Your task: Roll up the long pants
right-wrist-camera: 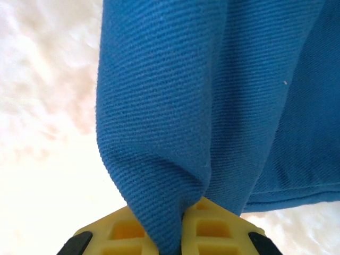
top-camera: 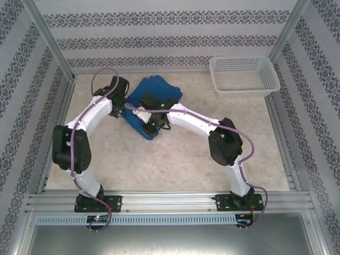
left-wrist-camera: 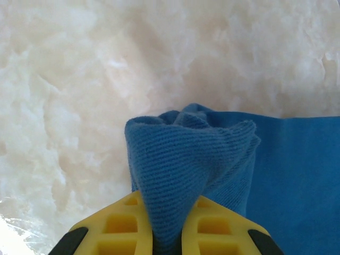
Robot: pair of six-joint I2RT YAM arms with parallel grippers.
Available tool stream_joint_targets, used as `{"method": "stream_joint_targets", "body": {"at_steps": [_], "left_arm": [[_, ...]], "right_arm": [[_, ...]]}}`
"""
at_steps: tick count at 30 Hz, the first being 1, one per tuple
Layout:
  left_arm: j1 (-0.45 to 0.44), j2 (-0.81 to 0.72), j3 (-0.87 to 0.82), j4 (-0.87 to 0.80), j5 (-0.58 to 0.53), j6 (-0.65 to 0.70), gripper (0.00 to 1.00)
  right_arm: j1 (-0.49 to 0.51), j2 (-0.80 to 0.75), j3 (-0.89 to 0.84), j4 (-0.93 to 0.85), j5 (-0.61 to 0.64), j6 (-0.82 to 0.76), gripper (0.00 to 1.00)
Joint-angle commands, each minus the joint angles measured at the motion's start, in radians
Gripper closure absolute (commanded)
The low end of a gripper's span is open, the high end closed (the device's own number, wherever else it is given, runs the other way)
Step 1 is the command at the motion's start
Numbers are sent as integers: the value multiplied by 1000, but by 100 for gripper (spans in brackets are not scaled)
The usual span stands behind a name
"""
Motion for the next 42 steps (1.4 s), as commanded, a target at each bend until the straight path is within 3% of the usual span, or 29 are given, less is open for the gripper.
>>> {"method": "stream_joint_targets", "body": {"at_steps": [1,8,13,17,22,26,27,29,35,42], "left_arm": [[28,114,140,-143,-16,73,100],[28,395,477,-349,63,195,100],[31,523,570,-432,51,258,100],[51,583,570,-426,54,293,100],[75,639,574,-435,52,326,100],[78,652,563,-421,60,334,100],[77,656,563,-419,66,337,100],[77,660,563,-418,74,336,100],[77,670,550,-405,94,331,100],[77,676,546,-399,116,330,100]], "right_arm": [[-43,79,37,-150,-345,88,100],[-98,178,62,-196,-605,119,100],[-114,206,17,-183,-671,140,100],[-136,217,-15,-213,-629,122,100],[-156,188,-66,-262,-313,93,100],[-149,111,-110,-256,-95,97,31],[-142,80,-112,-252,-34,108,19],[-114,9,-108,-246,78,125,11],[85,-97,-18,-249,439,132,8],[285,58,123,-239,689,99,8]]}}
